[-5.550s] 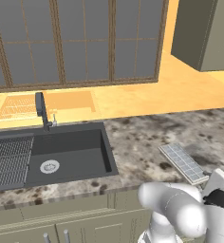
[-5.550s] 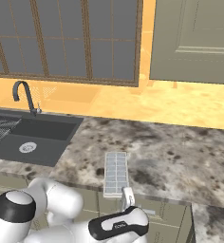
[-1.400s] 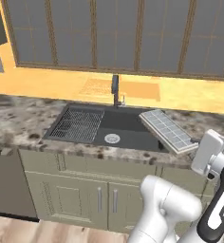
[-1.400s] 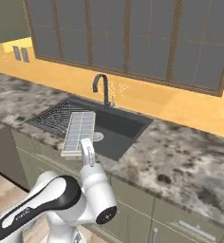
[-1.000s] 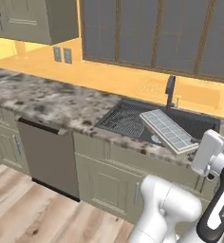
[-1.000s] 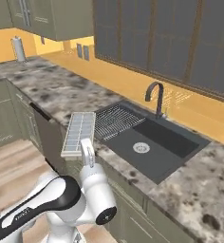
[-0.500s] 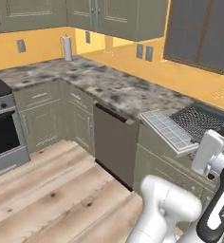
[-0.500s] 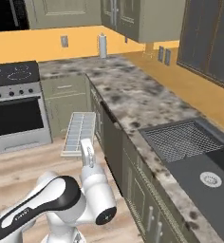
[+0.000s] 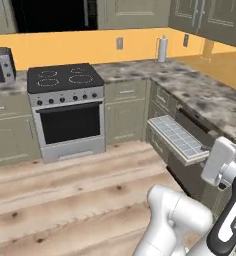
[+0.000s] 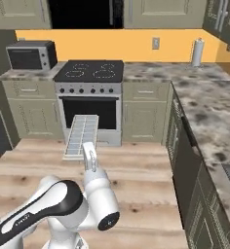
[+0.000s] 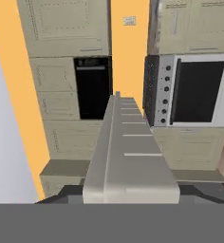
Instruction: The ice cube tray has been filled with water. Take the tray and place it in the freezer to make ice. Close the freezer door after placing the tray.
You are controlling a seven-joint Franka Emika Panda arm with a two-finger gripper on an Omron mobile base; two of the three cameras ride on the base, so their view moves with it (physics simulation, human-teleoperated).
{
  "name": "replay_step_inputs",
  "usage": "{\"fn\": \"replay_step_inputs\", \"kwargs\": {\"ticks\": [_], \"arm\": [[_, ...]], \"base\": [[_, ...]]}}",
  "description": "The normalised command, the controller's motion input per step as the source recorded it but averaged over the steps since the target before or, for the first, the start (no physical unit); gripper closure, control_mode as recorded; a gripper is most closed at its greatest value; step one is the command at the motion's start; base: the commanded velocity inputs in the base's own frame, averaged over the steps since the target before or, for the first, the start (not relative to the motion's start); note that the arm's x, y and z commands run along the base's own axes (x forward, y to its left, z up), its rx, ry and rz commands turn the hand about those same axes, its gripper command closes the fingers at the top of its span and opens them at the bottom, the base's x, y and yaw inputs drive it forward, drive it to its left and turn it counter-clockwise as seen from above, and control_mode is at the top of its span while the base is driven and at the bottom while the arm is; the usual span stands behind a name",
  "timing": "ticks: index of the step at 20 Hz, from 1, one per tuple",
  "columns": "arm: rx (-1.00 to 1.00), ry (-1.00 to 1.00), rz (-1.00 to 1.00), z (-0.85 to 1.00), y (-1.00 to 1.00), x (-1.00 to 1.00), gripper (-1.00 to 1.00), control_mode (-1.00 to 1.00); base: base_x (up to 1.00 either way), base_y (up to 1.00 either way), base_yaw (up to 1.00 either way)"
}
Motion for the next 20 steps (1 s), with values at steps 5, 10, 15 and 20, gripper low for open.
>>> {"fn": "replay_step_inputs", "kwargs": {"ticks": [5, 10, 15, 20], "arm": [[0.0, 0.0, 0.0, 0.0, 0.0, 0.0, 1.0, 1.0], [0.0, 0.0, 0.0, 0.0, 0.0, 0.0, 1.0, 1.0], [0.0, 0.0, 0.0, 0.0, 0.0, 0.0, 1.0, 1.0], [0.0, 0.0, 0.0, 0.0, 0.0, 0.0, 1.0, 1.0]], "base": [[0.26, 0.59, 0.62], [0.41, 0.65, 0.56], [0.68, 0.7, 0.47], [0.75, 0.68, 0.42]]}}
